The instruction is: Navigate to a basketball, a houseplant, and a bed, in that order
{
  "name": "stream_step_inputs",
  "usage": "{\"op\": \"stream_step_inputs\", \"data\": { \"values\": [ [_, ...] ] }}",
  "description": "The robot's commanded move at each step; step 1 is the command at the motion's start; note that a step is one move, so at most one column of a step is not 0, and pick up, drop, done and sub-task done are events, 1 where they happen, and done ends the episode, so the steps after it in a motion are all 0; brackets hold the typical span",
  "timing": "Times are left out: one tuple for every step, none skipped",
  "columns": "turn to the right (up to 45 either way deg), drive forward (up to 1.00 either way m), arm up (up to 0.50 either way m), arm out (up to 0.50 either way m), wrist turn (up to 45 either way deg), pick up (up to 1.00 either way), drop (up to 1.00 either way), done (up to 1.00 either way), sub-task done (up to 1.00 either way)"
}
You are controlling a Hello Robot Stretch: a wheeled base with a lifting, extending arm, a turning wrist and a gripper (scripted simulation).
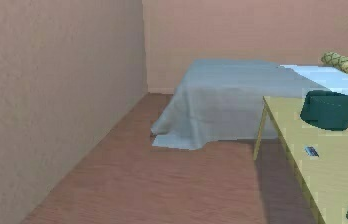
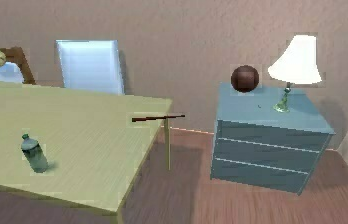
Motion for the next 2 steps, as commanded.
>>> {"op": "stream_step_inputs", "data": {
  "values": [
    [12.0,0.0,0.0,0.0,0.0,0.0,0.0,0.0,0.0],
    [0.0,1.0,0.0,0.0,0.0,0.0,0.0,0.0,0.0]
  ]
}}
